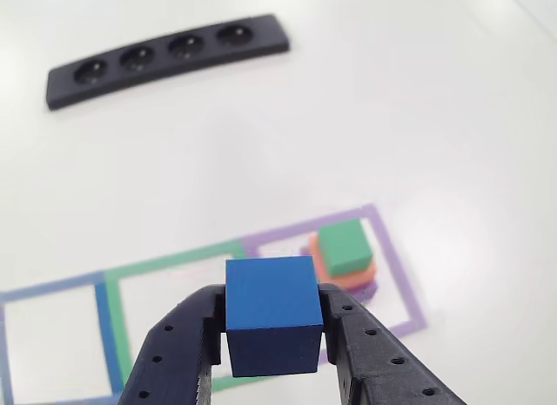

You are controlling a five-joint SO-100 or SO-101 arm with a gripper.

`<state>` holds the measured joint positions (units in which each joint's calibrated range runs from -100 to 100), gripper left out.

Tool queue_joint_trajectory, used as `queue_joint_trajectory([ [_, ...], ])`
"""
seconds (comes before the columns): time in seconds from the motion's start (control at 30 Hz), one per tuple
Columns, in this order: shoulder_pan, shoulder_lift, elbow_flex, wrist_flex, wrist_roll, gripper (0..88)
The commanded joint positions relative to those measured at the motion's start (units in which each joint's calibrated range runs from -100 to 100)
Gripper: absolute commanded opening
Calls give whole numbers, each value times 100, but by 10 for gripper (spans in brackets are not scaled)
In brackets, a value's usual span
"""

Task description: Tower of hanoi

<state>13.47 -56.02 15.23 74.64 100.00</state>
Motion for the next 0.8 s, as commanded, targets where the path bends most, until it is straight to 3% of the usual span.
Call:
queue_joint_trajectory([
  [0.0,-397,-288,771,-540,0,16],
  [0.23,-626,-480,2425,-1600,0,18],
  [0.5,-718,-384,5106,-4473,0,20],
  [0.77,-1076,465,6587,-7225,0,25],
])
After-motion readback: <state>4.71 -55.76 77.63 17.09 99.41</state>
